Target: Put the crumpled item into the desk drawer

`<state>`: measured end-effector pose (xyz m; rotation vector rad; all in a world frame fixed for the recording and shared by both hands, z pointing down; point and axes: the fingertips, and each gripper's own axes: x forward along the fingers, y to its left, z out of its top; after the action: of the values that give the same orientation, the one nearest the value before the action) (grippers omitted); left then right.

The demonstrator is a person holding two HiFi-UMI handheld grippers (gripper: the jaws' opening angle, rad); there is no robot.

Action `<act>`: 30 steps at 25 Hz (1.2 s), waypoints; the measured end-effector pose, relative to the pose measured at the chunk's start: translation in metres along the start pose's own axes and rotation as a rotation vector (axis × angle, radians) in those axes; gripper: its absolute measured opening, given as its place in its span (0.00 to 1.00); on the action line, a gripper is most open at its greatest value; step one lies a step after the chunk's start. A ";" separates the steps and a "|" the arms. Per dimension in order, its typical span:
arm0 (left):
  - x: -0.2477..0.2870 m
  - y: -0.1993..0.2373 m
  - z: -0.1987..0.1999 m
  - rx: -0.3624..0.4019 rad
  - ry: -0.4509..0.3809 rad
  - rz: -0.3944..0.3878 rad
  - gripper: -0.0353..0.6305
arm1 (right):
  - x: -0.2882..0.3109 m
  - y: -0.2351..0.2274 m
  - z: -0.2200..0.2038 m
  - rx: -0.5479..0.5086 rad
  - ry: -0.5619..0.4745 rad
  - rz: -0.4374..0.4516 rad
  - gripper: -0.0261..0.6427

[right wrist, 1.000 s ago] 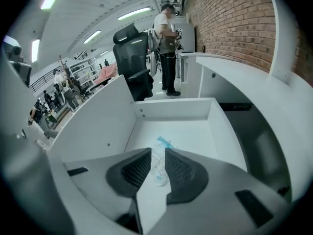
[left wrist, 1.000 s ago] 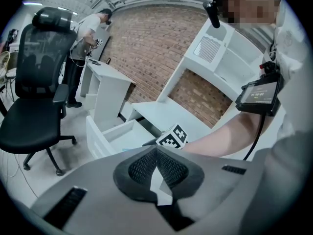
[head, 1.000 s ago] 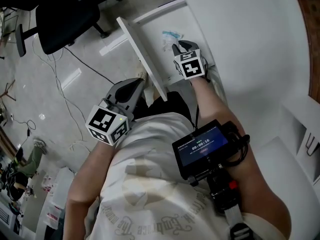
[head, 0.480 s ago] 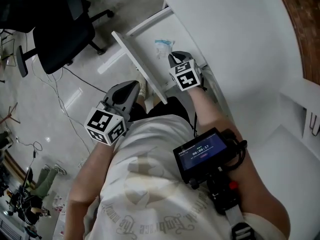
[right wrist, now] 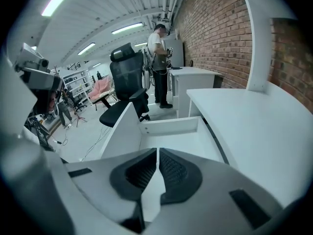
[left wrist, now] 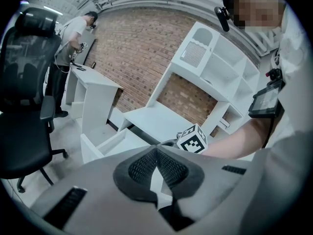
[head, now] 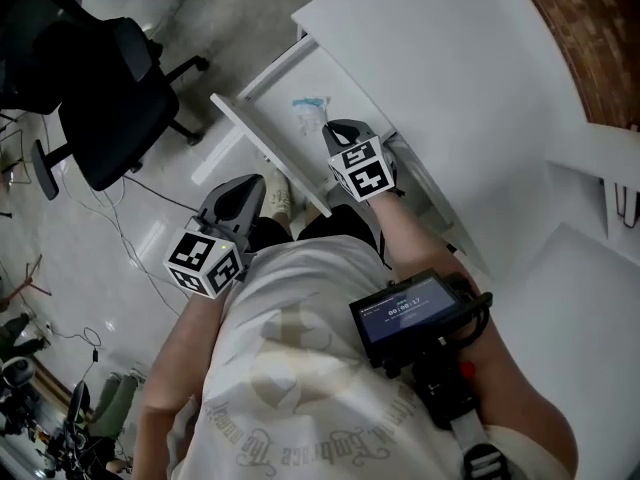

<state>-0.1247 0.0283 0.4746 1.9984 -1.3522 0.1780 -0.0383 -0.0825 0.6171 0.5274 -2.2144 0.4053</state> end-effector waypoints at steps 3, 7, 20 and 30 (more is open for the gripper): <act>0.000 -0.003 0.006 0.018 0.001 -0.032 0.08 | -0.013 0.006 0.011 -0.016 -0.030 -0.009 0.09; 0.002 -0.004 0.017 0.057 0.004 -0.070 0.08 | -0.027 0.011 0.029 0.007 -0.072 -0.022 0.09; -0.003 -0.006 0.030 0.120 -0.003 -0.124 0.08 | -0.073 0.025 0.051 0.122 -0.192 -0.037 0.08; 0.007 -0.021 0.043 0.181 -0.023 -0.185 0.08 | -0.110 0.031 0.060 0.175 -0.282 -0.047 0.07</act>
<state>-0.1149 0.0003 0.4358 2.2702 -1.1934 0.1981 -0.0278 -0.0567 0.4909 0.7695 -2.4436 0.5308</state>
